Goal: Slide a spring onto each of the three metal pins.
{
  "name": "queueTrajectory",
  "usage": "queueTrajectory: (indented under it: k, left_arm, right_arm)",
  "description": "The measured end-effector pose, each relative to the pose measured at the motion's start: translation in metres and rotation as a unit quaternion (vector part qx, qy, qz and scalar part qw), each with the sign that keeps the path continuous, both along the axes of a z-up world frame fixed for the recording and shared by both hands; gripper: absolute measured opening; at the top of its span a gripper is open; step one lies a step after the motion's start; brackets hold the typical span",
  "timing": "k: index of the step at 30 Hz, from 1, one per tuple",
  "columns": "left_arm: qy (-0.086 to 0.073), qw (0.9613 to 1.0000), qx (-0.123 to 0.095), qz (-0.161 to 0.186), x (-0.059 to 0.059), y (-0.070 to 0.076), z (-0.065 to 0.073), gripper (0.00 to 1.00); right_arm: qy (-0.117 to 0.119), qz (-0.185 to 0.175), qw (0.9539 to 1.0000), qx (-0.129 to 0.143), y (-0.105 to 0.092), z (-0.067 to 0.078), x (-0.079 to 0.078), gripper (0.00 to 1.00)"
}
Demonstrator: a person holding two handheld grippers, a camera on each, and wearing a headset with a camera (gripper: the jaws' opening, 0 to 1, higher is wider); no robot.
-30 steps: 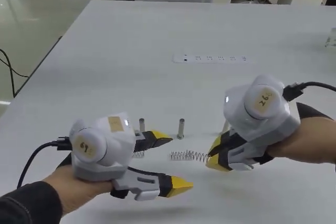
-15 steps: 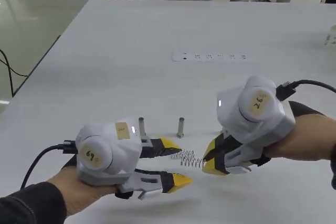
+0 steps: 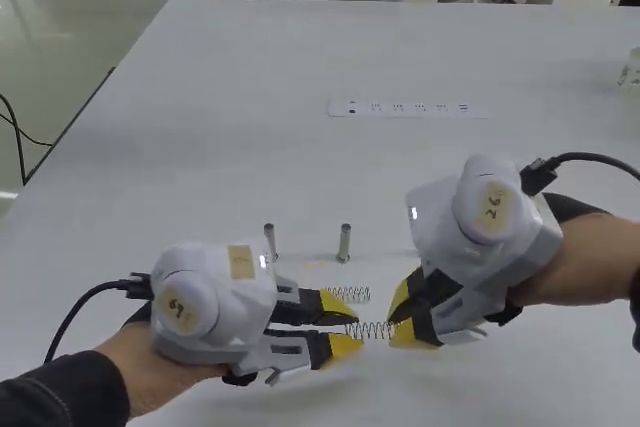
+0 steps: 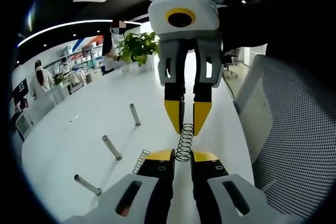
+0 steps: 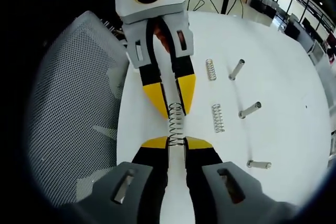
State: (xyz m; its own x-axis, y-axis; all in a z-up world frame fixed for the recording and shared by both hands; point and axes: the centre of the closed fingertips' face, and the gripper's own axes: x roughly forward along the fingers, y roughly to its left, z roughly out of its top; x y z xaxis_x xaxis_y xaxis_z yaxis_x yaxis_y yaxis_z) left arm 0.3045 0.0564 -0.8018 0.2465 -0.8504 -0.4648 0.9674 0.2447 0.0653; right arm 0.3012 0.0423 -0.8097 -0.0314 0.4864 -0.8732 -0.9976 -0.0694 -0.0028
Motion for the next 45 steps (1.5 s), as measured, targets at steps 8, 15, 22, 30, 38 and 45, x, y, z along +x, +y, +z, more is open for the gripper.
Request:
queueTrajectory:
  k: [8,15,22,30,38,45]
  left_arm:
    - [0.005,0.9999,0.002,-0.014,-0.006,-0.001,-0.001,0.07]
    - [0.013,0.9997,-0.001,-0.020,-0.009,-0.001,-0.001,0.06]
    - [0.012,0.9996,-0.014,-0.022,-0.011,-0.004,0.007,0.06]
    - [0.012,0.9994,-0.026,-0.019,-0.010,-0.007,0.013,0.06]
    - [0.016,0.9995,-0.022,-0.014,-0.010,-0.006,0.009,0.07]
    - [0.015,0.9996,-0.019,-0.013,-0.009,-0.005,0.008,0.07]
  right_arm:
    - [0.009,0.006,0.9999,0.001,-0.001,0.000,-0.005,0.13]
    - [0.018,0.002,0.9998,0.004,-0.001,0.000,-0.008,0.13]
    - [0.027,-0.006,0.9996,0.010,-0.001,-0.002,-0.009,0.15]
    - [0.028,-0.009,0.9995,0.009,-0.005,-0.008,-0.010,0.14]
    - [0.026,-0.019,0.9991,0.026,0.000,0.003,-0.008,0.13]
    - [0.026,-0.022,0.9984,0.046,0.010,0.018,-0.009,0.13]
